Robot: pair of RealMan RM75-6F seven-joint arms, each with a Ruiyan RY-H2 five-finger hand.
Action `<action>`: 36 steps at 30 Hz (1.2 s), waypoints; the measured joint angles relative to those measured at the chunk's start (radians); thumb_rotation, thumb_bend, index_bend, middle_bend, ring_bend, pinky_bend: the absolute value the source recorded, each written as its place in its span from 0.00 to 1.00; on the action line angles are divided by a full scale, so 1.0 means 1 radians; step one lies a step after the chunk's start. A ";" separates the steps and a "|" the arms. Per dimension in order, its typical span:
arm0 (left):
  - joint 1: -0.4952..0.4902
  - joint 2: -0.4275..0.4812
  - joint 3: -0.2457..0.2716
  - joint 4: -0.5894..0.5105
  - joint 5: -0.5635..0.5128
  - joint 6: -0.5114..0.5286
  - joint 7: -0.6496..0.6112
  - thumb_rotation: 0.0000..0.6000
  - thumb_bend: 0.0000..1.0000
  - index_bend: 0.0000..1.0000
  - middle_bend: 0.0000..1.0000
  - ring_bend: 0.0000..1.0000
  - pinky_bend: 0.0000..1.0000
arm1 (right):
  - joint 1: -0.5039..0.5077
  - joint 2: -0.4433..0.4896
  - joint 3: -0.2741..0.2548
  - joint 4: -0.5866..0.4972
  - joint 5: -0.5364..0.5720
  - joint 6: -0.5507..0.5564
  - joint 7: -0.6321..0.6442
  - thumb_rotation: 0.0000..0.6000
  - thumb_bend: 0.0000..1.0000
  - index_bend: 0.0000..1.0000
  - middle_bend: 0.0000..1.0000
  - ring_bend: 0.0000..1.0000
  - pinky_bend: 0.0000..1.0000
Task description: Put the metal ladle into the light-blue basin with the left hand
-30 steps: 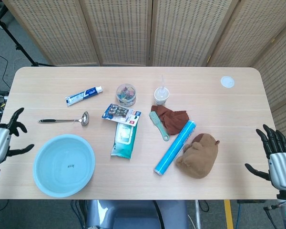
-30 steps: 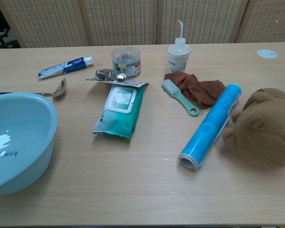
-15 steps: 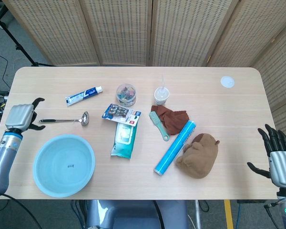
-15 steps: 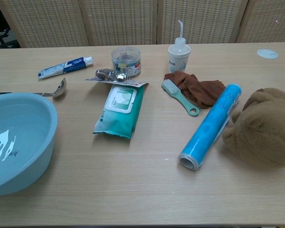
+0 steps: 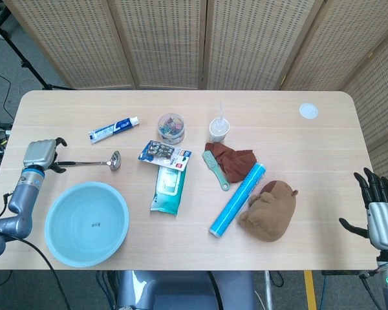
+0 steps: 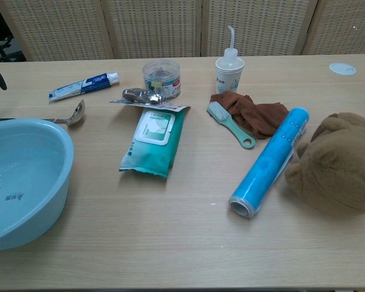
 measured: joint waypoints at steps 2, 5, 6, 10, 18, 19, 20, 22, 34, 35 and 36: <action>-0.009 -0.030 0.002 0.057 -0.001 -0.022 -0.013 1.00 0.16 0.37 0.99 0.95 0.90 | 0.002 -0.005 0.002 0.007 0.006 -0.010 -0.004 1.00 0.00 0.00 0.00 0.00 0.00; -0.022 -0.080 0.007 0.149 0.002 -0.060 -0.034 1.00 0.18 0.38 0.98 0.95 0.90 | 0.005 -0.009 0.004 0.012 0.016 -0.022 -0.005 1.00 0.00 0.00 0.00 0.00 0.00; -0.027 -0.100 0.008 0.185 0.004 -0.075 -0.045 1.00 0.18 0.39 0.99 0.95 0.90 | 0.005 -0.011 0.005 0.014 0.017 -0.024 -0.005 1.00 0.00 0.00 0.00 0.00 0.00; -0.045 -0.159 0.010 0.287 0.017 -0.121 -0.085 1.00 0.19 0.40 0.99 0.95 0.90 | 0.005 -0.014 0.008 0.019 0.020 -0.027 -0.006 1.00 0.00 0.00 0.00 0.00 0.00; -0.080 -0.251 0.014 0.437 0.068 -0.194 -0.164 1.00 0.23 0.43 0.99 0.95 0.90 | 0.006 -0.020 0.008 0.023 0.023 -0.041 -0.011 1.00 0.00 0.00 0.00 0.00 0.00; -0.084 -0.261 0.015 0.449 0.074 -0.200 -0.174 1.00 0.23 0.44 0.98 0.95 0.90 | 0.006 -0.021 0.007 0.024 0.023 -0.042 -0.013 1.00 0.00 0.00 0.00 0.00 0.00; -0.087 -0.269 0.015 0.461 0.082 -0.205 -0.184 1.00 0.24 0.44 0.98 0.95 0.90 | 0.006 -0.022 0.008 0.026 0.024 -0.043 -0.014 1.00 0.00 0.00 0.00 0.00 0.00; -0.093 -0.284 0.018 0.486 0.100 -0.213 -0.201 1.00 0.24 0.44 0.99 0.95 0.90 | 0.005 -0.022 0.008 0.026 0.023 -0.044 -0.013 1.00 0.00 0.00 0.00 0.00 0.00; -0.100 -0.316 0.024 0.537 0.154 -0.233 -0.259 1.00 0.38 0.66 0.99 0.95 0.90 | 0.004 -0.020 0.010 0.023 0.023 -0.049 -0.007 1.00 0.00 0.00 0.00 0.00 0.00; -0.100 -0.317 0.024 0.539 0.156 -0.233 -0.262 1.00 0.40 0.70 0.99 0.95 0.90 | 0.003 -0.019 0.010 0.022 0.022 -0.049 -0.005 1.00 0.00 0.00 0.00 0.00 0.00; -0.100 -0.317 0.025 0.542 0.161 -0.233 -0.263 1.00 0.42 0.73 0.99 0.95 0.90 | 0.003 -0.018 0.010 0.020 0.022 -0.049 -0.003 1.00 0.00 0.00 0.00 0.00 0.00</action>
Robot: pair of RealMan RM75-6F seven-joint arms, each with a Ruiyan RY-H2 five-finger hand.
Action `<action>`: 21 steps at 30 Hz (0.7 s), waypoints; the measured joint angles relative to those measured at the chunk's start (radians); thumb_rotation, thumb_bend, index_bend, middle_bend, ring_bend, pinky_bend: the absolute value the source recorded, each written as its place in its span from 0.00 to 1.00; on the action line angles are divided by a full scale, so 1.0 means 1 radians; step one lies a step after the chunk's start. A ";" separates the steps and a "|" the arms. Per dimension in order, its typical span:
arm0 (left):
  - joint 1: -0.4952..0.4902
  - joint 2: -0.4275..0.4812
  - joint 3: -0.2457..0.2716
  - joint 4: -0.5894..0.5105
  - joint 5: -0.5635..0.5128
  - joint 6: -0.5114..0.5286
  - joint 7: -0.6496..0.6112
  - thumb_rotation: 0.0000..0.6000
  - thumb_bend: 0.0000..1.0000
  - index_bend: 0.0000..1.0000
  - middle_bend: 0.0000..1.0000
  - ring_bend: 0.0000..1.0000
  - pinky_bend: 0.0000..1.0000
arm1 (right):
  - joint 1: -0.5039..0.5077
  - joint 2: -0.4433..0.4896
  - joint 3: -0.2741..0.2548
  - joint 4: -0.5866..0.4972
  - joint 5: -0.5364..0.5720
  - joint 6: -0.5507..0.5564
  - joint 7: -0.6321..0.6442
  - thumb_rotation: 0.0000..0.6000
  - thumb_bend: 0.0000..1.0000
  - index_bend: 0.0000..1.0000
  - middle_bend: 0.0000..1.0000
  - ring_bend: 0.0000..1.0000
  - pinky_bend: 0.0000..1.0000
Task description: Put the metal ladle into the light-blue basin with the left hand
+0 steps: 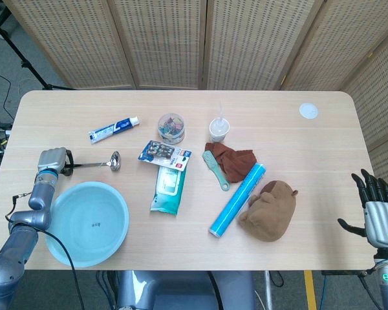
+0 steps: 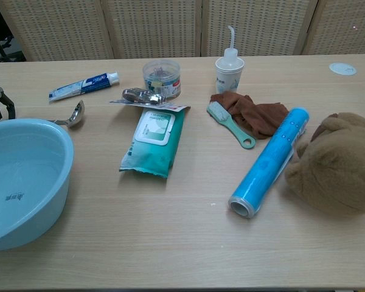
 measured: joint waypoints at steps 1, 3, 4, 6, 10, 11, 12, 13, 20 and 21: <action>0.000 0.000 0.000 0.002 0.002 0.000 -0.002 1.00 0.46 0.76 0.99 0.95 0.90 | -0.001 0.001 0.000 -0.001 -0.001 0.000 0.002 1.00 0.00 0.00 0.00 0.00 0.00; 0.000 0.000 -0.003 0.001 0.005 0.005 -0.010 1.00 0.50 0.80 0.99 0.95 0.90 | -0.002 0.003 0.000 -0.003 -0.002 0.001 0.004 1.00 0.00 0.00 0.00 0.00 0.00; 0.000 0.002 -0.004 0.000 0.007 0.011 -0.014 1.00 0.51 0.81 0.99 0.95 0.90 | -0.002 0.003 0.001 -0.004 -0.002 0.001 0.006 1.00 0.00 0.00 0.00 0.00 0.00; 0.000 0.008 -0.007 -0.006 0.012 0.032 -0.027 1.00 0.52 0.83 0.99 0.95 0.90 | -0.002 0.005 0.001 -0.007 -0.002 -0.001 0.010 1.00 0.00 0.00 0.00 0.00 0.00; 0.001 0.035 -0.012 -0.037 0.026 0.073 -0.057 1.00 0.53 0.85 0.99 0.95 0.90 | -0.003 0.008 0.001 -0.011 -0.004 -0.001 0.013 1.00 0.00 0.00 0.00 0.00 0.00; 0.002 0.042 -0.013 -0.045 0.029 0.083 -0.063 1.00 0.53 0.85 0.99 0.95 0.90 | -0.003 0.009 0.001 -0.012 -0.005 -0.002 0.014 1.00 0.00 0.00 0.00 0.00 0.00; 0.003 0.052 -0.014 -0.057 0.033 0.097 -0.071 1.00 0.53 0.85 0.99 0.95 0.90 | -0.003 0.009 0.001 -0.014 -0.006 -0.002 0.015 1.00 0.00 0.00 0.00 0.00 0.00; 0.004 0.061 -0.015 -0.069 0.036 0.107 -0.078 1.00 0.53 0.85 0.99 0.95 0.90 | -0.004 0.010 0.000 -0.015 -0.007 -0.002 0.015 1.00 0.00 0.00 0.00 0.00 0.00; 0.023 0.155 -0.023 -0.187 0.056 0.190 -0.122 1.00 0.53 0.85 0.99 0.95 0.90 | -0.006 0.017 -0.001 -0.029 -0.018 0.005 0.024 1.00 0.00 0.00 0.00 0.00 0.00; 0.029 0.175 -0.025 -0.216 0.060 0.209 -0.128 1.00 0.53 0.85 0.99 0.95 0.90 | -0.007 0.018 -0.001 -0.032 -0.020 0.006 0.025 1.00 0.00 0.00 0.00 0.00 0.00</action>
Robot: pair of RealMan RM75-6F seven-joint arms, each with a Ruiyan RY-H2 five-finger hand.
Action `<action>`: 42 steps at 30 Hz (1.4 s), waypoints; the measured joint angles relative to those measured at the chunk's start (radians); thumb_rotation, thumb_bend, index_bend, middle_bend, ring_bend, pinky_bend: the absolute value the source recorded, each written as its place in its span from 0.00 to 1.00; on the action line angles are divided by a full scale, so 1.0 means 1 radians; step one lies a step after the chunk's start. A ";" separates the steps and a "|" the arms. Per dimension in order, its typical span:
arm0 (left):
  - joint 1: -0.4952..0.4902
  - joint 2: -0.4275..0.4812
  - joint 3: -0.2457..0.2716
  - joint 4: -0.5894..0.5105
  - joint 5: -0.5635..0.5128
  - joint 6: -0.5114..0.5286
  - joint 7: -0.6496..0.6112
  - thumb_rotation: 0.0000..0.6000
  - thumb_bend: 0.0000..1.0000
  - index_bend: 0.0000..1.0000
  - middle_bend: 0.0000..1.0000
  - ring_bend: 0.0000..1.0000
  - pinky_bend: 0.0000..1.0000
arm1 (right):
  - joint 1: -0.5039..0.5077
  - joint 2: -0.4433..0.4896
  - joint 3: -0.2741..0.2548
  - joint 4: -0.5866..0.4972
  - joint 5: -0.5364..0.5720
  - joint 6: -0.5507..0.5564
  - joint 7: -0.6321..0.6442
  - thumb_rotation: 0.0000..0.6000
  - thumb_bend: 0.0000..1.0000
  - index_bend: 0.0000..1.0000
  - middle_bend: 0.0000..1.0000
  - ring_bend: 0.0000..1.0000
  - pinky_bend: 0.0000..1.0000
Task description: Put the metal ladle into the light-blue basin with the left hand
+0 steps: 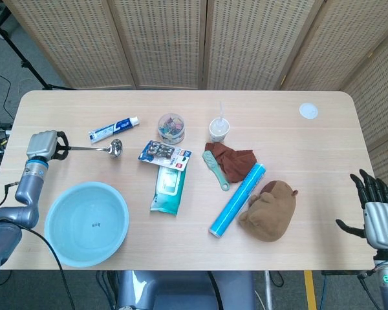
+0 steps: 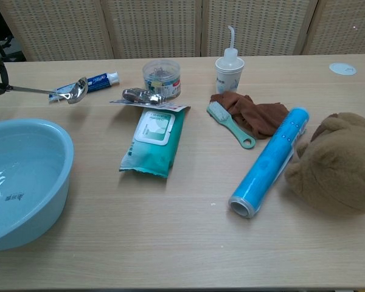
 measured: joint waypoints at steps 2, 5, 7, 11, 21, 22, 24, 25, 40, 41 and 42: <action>0.010 0.032 -0.001 -0.048 0.006 0.028 -0.008 1.00 0.53 0.85 0.99 0.95 0.90 | -0.001 0.003 -0.001 -0.006 -0.005 0.004 0.004 1.00 0.00 0.00 0.00 0.00 0.00; 0.031 0.093 -0.003 -0.146 0.017 0.076 -0.019 1.00 0.53 0.86 0.99 0.95 0.90 | -0.004 0.009 -0.003 -0.014 -0.015 0.010 0.010 1.00 0.00 0.00 0.00 0.00 0.00; 0.049 0.143 -0.002 -0.231 0.030 0.121 -0.023 1.00 0.53 0.86 0.99 0.95 0.90 | -0.005 0.013 -0.004 -0.021 -0.021 0.014 0.013 1.00 0.00 0.00 0.00 0.00 0.00; 0.092 0.254 0.001 -0.422 0.058 0.215 -0.024 1.00 0.53 0.86 0.99 0.95 0.90 | -0.009 0.022 -0.007 -0.038 -0.036 0.026 0.020 1.00 0.00 0.00 0.00 0.00 0.00; 0.258 0.611 0.063 -0.896 0.203 0.484 -0.037 1.00 0.54 0.87 0.99 0.95 0.90 | -0.022 0.051 -0.014 -0.078 -0.067 0.054 0.044 1.00 0.00 0.00 0.00 0.00 0.00; 0.269 0.631 0.076 -0.912 0.222 0.494 -0.046 1.00 0.53 0.87 0.99 0.95 0.90 | -0.023 0.052 -0.014 -0.079 -0.069 0.055 0.047 1.00 0.00 0.00 0.00 0.00 0.00; 0.289 0.661 0.110 -0.927 0.265 0.504 -0.064 1.00 0.54 0.87 0.99 0.95 0.90 | -0.025 0.058 -0.016 -0.083 -0.075 0.058 0.054 1.00 0.00 0.00 0.00 0.00 0.00; 0.295 0.668 0.125 -0.927 0.280 0.506 -0.069 1.00 0.54 0.87 0.99 0.95 0.90 | -0.025 0.059 -0.017 -0.084 -0.076 0.060 0.055 1.00 0.00 0.00 0.00 0.00 0.00; 0.312 0.641 0.248 -0.874 0.372 0.456 0.076 1.00 0.55 0.87 0.99 0.95 0.90 | -0.034 0.070 -0.013 -0.094 -0.084 0.079 0.077 1.00 0.00 0.00 0.00 0.00 0.00; 0.310 0.642 0.254 -0.877 0.373 0.443 0.088 1.00 0.55 0.87 0.99 0.95 0.90 | -0.034 0.071 -0.012 -0.094 -0.082 0.080 0.079 1.00 0.00 0.00 0.00 0.00 0.00; 0.306 0.645 0.260 -0.885 0.373 0.429 0.108 1.00 0.55 0.87 0.99 0.95 0.90 | -0.035 0.072 -0.011 -0.093 -0.080 0.080 0.081 1.00 0.00 0.00 0.00 0.00 0.00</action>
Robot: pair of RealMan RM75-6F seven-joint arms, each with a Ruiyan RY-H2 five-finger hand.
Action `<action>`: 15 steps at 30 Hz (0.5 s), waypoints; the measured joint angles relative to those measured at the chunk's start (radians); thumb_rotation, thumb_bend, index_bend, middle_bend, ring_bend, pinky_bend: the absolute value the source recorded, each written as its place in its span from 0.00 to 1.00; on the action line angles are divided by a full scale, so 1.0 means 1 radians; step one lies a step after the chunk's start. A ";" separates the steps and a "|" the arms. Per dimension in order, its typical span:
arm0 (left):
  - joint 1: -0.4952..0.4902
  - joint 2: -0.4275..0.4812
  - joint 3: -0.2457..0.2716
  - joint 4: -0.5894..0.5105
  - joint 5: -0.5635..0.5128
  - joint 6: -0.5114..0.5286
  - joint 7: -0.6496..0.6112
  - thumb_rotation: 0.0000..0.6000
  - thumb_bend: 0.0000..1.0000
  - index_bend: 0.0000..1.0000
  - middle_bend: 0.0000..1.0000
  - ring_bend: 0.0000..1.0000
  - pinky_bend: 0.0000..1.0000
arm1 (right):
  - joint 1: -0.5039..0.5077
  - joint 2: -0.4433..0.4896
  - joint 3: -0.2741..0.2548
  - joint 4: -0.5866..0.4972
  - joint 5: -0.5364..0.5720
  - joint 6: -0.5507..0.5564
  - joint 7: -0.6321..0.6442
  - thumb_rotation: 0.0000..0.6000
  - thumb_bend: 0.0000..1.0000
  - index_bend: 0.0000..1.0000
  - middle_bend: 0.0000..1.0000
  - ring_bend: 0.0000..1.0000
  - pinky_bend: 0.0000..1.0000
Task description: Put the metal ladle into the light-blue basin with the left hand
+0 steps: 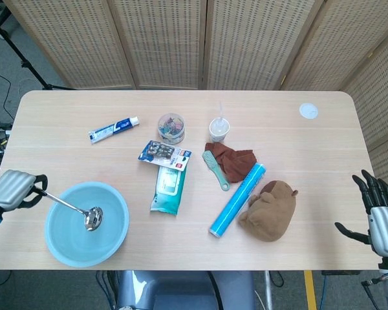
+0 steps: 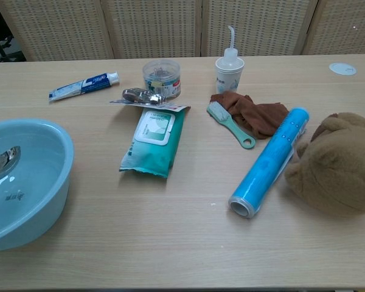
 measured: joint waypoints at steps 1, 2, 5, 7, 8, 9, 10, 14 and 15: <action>-0.004 0.004 0.005 -0.010 0.000 -0.012 0.022 1.00 0.55 0.87 0.99 0.95 0.90 | 0.000 0.000 0.001 0.001 0.001 0.000 0.002 1.00 0.00 0.00 0.00 0.00 0.00; -0.006 0.006 0.007 -0.016 -0.001 -0.018 0.034 1.00 0.55 0.87 0.99 0.95 0.90 | 0.000 0.001 0.002 0.001 0.003 -0.001 0.004 1.00 0.00 0.00 0.00 0.00 0.00; -0.017 0.018 0.013 -0.048 -0.008 -0.045 0.102 1.00 0.55 0.87 0.99 0.95 0.90 | 0.001 0.002 0.003 0.001 0.004 -0.004 0.007 1.00 0.00 0.00 0.00 0.00 0.00; -0.025 0.025 0.013 -0.073 -0.017 -0.064 0.159 1.00 0.56 0.87 0.99 0.95 0.90 | 0.001 0.002 0.002 0.001 0.003 -0.005 0.008 1.00 0.00 0.00 0.00 0.00 0.00; -0.030 0.028 0.013 -0.087 -0.023 -0.072 0.186 1.00 0.56 0.87 0.99 0.95 0.90 | 0.002 0.002 0.002 0.001 0.003 -0.005 0.009 1.00 0.00 0.00 0.00 0.00 0.00; -0.035 0.031 0.012 -0.105 -0.031 -0.083 0.223 1.00 0.56 0.87 0.99 0.95 0.90 | 0.002 0.002 0.003 0.000 0.004 -0.006 0.010 1.00 0.00 0.00 0.00 0.00 0.00; -0.039 0.034 0.010 -0.119 -0.038 -0.089 0.252 1.00 0.56 0.87 0.99 0.95 0.90 | 0.002 0.003 0.003 0.000 0.004 -0.006 0.010 1.00 0.00 0.00 0.00 0.00 0.00; -0.063 0.036 0.002 -0.176 -0.077 -0.129 0.402 1.00 0.55 0.88 0.99 0.95 0.90 | 0.003 0.003 0.001 0.000 0.002 -0.011 0.016 1.00 0.00 0.00 0.00 0.00 0.00; -0.071 0.035 -0.001 -0.194 -0.100 -0.146 0.452 1.00 0.55 0.88 0.99 0.95 0.90 | 0.003 0.002 0.000 0.000 0.002 -0.011 0.016 1.00 0.00 0.00 0.00 0.00 0.00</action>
